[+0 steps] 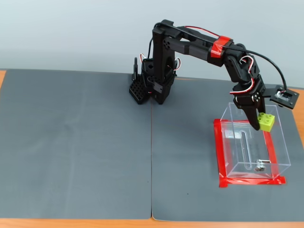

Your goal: Pick the green lego block and place it into the transparent box

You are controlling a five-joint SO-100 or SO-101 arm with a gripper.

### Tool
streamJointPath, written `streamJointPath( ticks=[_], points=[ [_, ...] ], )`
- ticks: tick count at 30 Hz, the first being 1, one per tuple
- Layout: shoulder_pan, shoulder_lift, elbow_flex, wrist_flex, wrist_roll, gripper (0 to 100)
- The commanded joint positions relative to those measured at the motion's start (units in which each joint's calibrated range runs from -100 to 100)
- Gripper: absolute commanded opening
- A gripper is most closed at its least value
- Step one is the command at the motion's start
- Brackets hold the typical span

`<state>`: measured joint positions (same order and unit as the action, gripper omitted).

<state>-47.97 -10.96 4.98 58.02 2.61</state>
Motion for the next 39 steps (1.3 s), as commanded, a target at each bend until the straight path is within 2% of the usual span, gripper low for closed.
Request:
streamJointPath(
  ticks=[1, 4, 6, 7, 9, 20, 23, 28, 39],
  points=[
    [-0.3, -0.5, 0.5, -0.5, -0.1, 4],
    [-0.3, -0.5, 0.6, 0.0, -0.1, 6],
    [-0.3, -0.5, 0.6, 0.1, -0.1, 14],
    [-0.2, -0.5, 0.6, 0.1, -0.1, 22],
    [-0.2, -0.5, 0.6, 0.1, 0.0, 26],
    [-0.2, -0.5, 0.5, 0.1, -0.1, 26],
    [-0.2, -0.5, 0.5, 0.1, -0.1, 23],
    [0.3, -0.5, -0.1, -0.7, -0.1, 2],
    [6.4, -6.3, 1.0, 0.0, -0.1, 2]
  ],
)
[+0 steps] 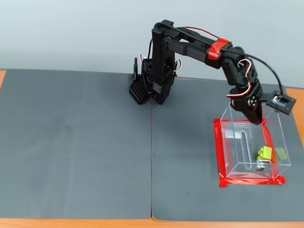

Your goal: Pick the green lego block and place it into the transparent box

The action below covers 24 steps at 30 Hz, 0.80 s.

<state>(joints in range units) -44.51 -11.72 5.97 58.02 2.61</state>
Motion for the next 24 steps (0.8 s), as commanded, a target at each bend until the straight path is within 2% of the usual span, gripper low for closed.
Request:
streamJointPath(
  ticks=[1, 9, 15, 24],
  points=[
    [3.7, -7.0, 0.9, 0.1, 0.0, 2],
    [14.9, -22.1, 12.3, 0.1, 0.4, 2],
    [26.4, -35.3, 27.2, -0.7, 0.1, 2],
    [33.1, -50.2, 45.4, -0.8, -0.1, 2]
  ],
)
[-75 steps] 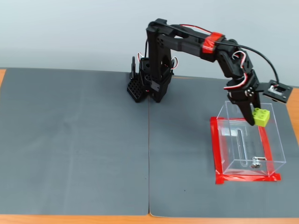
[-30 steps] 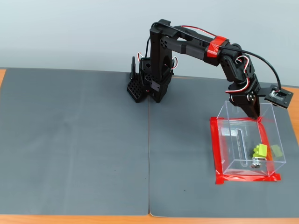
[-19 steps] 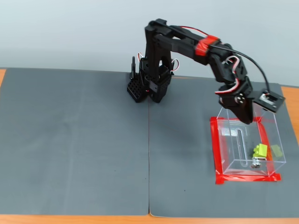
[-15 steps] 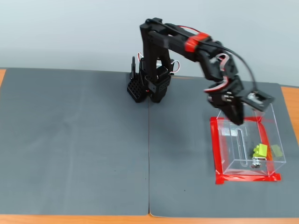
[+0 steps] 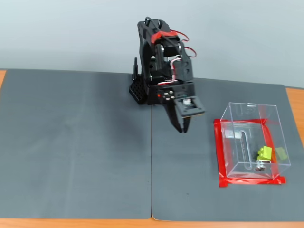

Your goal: Pick the green lego block and place it into the transparent box

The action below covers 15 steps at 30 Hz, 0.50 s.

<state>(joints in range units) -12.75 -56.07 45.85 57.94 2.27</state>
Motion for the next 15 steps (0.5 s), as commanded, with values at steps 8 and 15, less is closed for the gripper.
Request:
streamJointPath(
  ticks=[8, 15],
  points=[
    [4.3, -22.8, 22.0, -0.7, 0.5, 2],
    [5.3, -39.2, 33.7, 0.1, 0.8, 2]
  ],
)
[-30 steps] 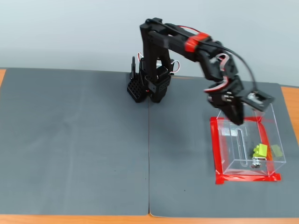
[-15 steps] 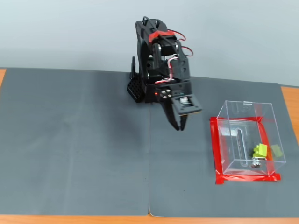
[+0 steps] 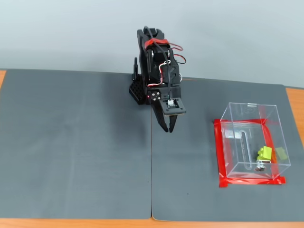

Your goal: Pick the green lego block and place it into the transparent box

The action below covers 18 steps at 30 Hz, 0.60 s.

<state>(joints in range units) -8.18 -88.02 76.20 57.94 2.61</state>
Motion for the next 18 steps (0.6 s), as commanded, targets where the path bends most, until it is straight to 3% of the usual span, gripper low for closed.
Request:
streamJointPath(
  ticks=[1, 11, 18],
  points=[
    [1.0, -9.9, 5.0, 0.1, 0.4, 2],
    [11.4, -11.2, 16.3, -0.5, 0.1, 2],
    [12.5, -11.2, 19.9, 0.1, 0.0, 2]
  ],
)
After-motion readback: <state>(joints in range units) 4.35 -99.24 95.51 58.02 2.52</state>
